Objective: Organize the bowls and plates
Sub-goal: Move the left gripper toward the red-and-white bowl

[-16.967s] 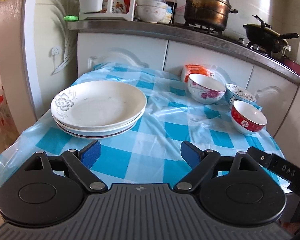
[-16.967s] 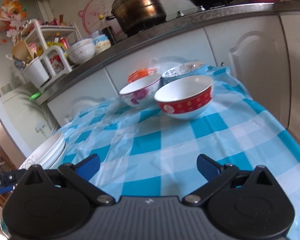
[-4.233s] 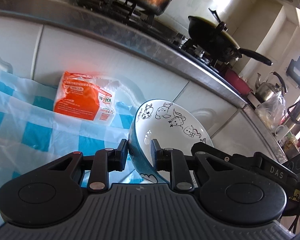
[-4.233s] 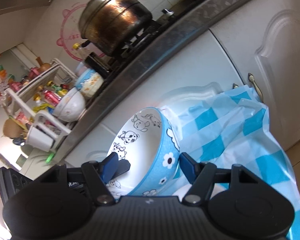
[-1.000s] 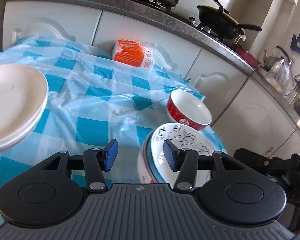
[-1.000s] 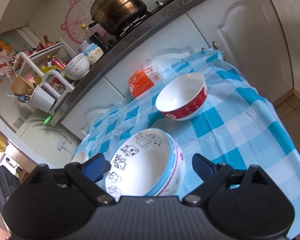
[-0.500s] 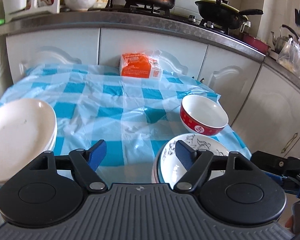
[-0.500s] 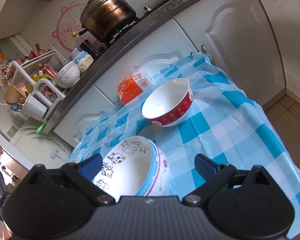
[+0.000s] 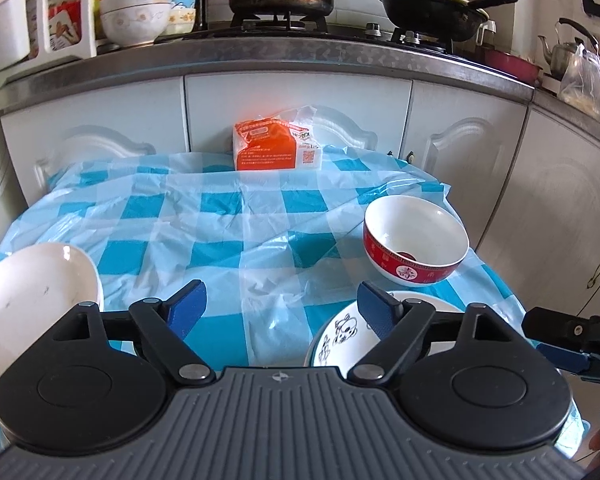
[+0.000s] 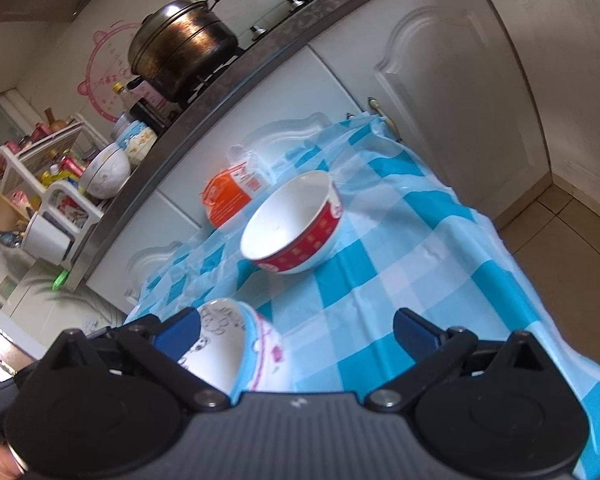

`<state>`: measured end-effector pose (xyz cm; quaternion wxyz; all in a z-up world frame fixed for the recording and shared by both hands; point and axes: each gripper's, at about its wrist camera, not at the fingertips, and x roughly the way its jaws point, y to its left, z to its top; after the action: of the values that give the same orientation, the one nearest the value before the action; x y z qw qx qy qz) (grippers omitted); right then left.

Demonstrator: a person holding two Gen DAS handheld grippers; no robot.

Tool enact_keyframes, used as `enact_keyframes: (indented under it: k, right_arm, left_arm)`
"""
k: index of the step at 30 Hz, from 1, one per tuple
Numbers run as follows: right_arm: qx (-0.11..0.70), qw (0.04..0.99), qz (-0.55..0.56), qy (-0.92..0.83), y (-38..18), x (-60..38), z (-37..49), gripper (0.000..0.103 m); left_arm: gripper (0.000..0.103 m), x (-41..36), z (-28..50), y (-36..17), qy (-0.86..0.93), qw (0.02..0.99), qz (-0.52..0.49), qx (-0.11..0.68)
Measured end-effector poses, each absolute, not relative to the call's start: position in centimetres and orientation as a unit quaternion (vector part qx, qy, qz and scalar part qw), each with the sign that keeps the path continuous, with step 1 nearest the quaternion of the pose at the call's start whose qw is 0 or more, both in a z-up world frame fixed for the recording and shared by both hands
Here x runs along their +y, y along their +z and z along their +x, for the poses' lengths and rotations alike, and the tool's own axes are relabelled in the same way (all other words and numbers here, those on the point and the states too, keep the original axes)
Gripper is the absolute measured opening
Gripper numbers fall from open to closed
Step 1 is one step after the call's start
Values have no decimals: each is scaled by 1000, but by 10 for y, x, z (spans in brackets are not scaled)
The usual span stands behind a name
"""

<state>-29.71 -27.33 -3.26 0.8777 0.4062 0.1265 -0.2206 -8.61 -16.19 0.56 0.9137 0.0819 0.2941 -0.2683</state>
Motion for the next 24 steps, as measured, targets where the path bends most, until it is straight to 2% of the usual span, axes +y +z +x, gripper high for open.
enact_keyframes:
  k: [24]
  right_arm:
    - [113,867,422,-238,-43,-313,-289,102]
  left_arm:
    - [103,-201,-64,2,-277,909,129,284]
